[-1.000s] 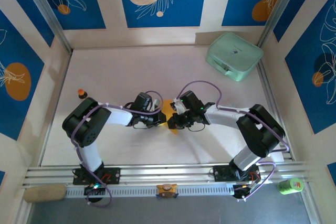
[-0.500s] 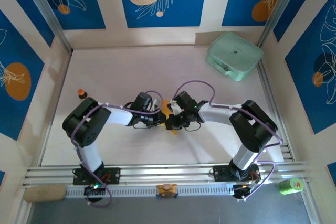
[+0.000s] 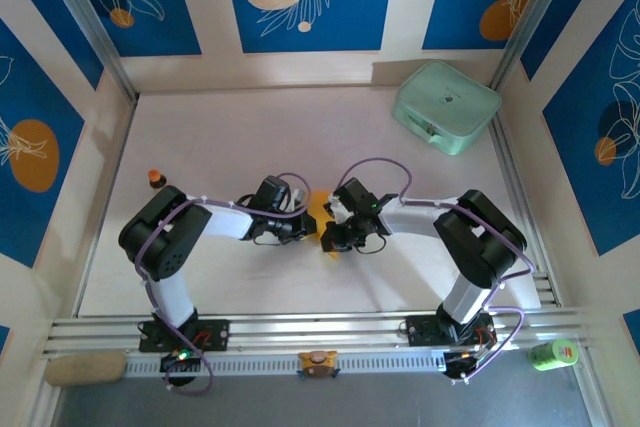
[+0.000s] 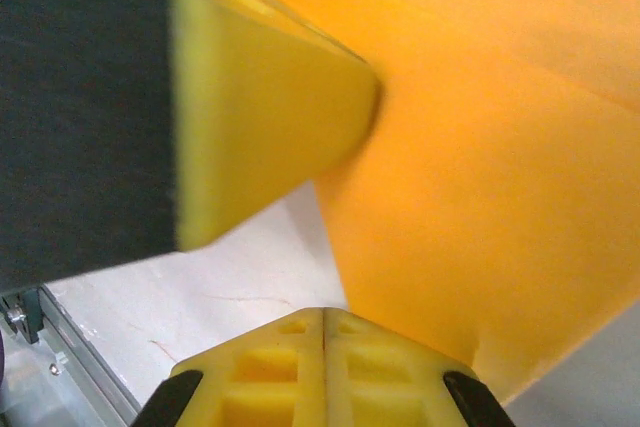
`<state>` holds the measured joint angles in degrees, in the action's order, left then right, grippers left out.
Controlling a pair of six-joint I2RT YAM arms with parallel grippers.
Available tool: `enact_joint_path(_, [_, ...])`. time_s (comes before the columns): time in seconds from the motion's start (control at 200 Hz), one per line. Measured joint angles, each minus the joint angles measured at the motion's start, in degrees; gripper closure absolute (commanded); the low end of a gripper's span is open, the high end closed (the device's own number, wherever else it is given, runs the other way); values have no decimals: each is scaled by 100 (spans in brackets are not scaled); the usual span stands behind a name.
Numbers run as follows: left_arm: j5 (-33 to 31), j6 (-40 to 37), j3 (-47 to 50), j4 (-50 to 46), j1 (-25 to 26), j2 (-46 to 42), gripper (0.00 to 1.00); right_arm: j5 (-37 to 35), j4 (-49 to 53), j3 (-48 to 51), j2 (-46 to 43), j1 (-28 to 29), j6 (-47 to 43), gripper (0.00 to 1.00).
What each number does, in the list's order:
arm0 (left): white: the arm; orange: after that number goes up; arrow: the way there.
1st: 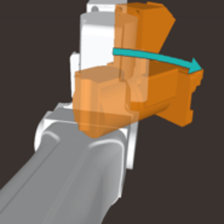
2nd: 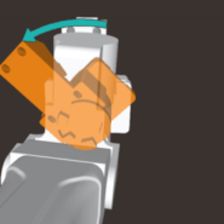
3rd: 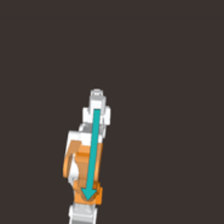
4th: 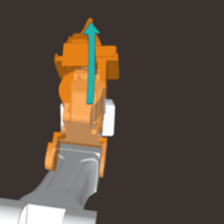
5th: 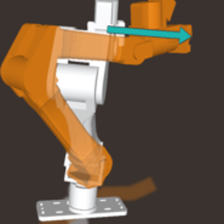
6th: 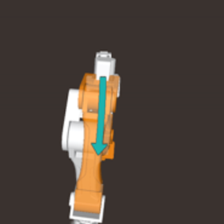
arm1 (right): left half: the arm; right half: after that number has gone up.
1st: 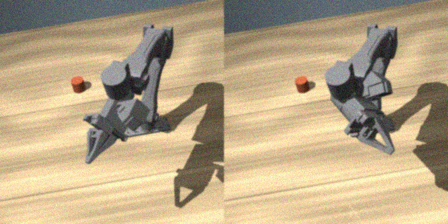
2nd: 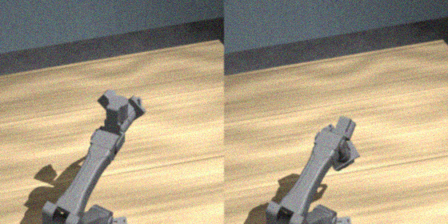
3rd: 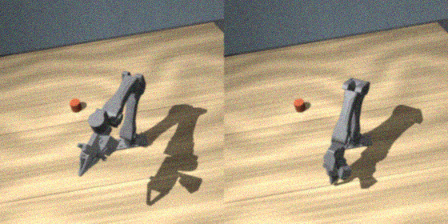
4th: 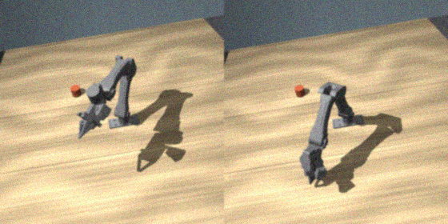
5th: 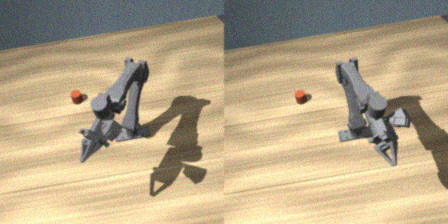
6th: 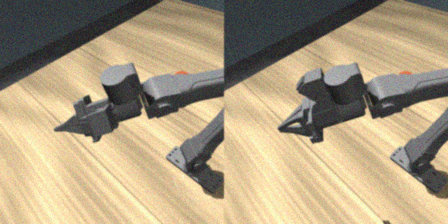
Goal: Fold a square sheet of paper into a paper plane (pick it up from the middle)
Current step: Third fold the triangle at the center of the table.
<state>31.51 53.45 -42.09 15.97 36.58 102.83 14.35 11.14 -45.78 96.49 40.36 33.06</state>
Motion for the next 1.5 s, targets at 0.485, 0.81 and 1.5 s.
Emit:
enact_joint_path(0.485, [-2,-94,-57,-138,0,2,100,278,-603,573,-221,-177,166,95])
enact_joint_path(0.81, [0,-107,-74,-186,11,0,100,636,-999,1040,-455,-297,413,95])
enact_joint_path(1.5, [0,-109,-74,-186,11,0,100,713,-249,-72,361,-299,538,94])
